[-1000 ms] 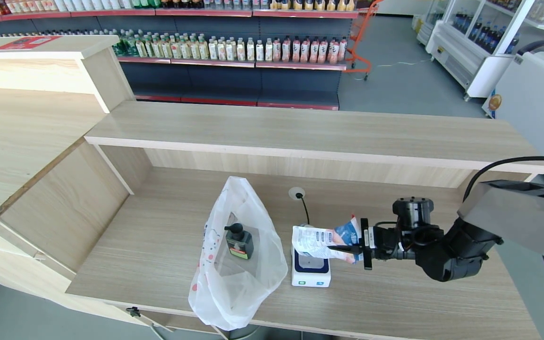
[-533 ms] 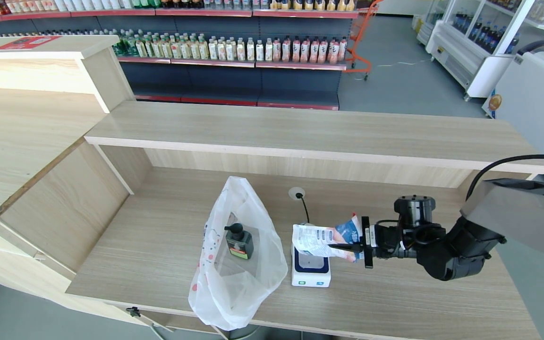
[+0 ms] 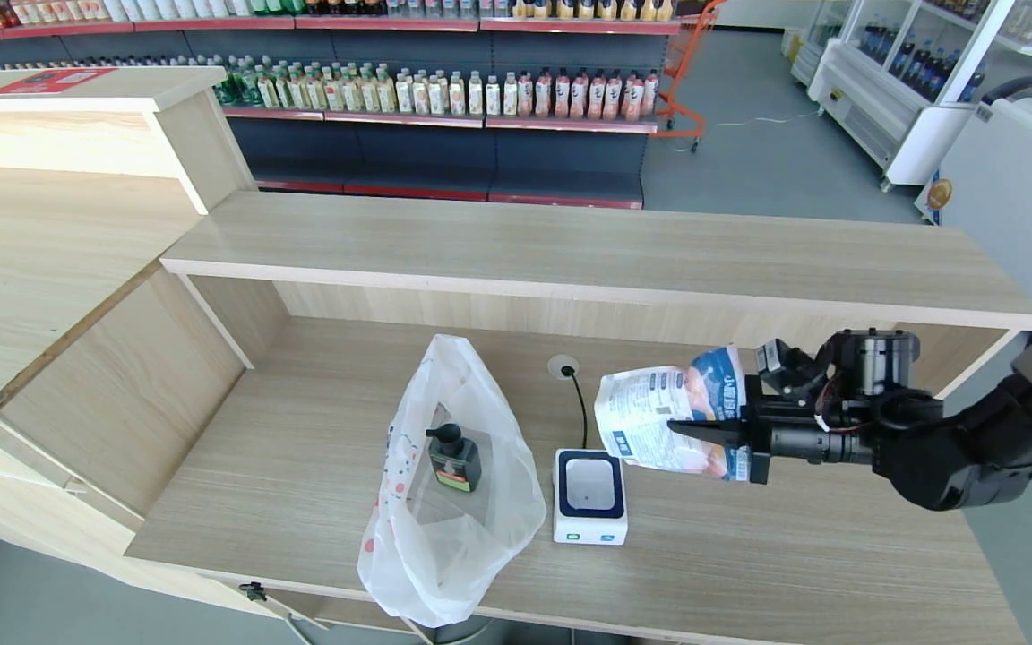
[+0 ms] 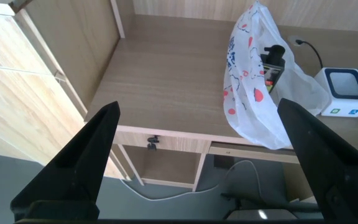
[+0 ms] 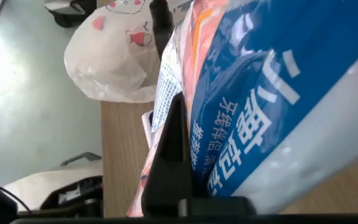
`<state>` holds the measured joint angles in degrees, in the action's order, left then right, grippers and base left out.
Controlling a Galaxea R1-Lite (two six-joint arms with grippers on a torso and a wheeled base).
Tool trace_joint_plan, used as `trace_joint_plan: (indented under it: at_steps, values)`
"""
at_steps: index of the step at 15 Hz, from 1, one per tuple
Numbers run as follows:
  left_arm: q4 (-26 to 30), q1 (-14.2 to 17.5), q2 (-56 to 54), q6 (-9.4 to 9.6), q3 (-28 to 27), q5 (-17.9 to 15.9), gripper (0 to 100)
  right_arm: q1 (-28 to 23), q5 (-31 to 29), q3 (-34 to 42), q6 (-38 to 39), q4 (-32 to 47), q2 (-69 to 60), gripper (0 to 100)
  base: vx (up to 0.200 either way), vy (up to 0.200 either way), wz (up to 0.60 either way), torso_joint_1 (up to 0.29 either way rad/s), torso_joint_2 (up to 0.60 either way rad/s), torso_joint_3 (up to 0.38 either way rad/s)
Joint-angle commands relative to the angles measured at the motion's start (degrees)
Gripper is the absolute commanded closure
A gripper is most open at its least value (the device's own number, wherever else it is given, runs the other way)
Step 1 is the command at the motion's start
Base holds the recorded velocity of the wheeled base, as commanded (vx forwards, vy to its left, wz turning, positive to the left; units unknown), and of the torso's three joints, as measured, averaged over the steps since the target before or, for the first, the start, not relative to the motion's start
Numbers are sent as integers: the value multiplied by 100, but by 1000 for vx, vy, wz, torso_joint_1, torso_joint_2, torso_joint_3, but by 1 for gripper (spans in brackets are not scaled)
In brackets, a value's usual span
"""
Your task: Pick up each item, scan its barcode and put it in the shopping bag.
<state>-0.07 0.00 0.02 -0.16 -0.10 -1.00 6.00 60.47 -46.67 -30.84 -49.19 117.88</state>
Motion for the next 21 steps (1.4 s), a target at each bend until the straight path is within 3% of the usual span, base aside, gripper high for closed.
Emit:
trace_joint_plan:
  at_steps: [1,4,13,21]
  values:
    - [-1,0,-2,-2,1,3,0,-46,-615,615,2126,305,-1593,100,0,0,0,0,0,0]
    - [-1,0,-2,-2,1,-6,0,103,-949,966,3031,313,-1813,100,0,0,0,0,0,0]
    - [-1,0,-2,-19,1,3,0,182,-940,1538,3172,305,-1988,100,0,0,0,0,0,0]
    - [-1,0,-2,25,1,-6,0,376,-931,1511,3506,305,-2050,100,0,25,0,1,0,0]
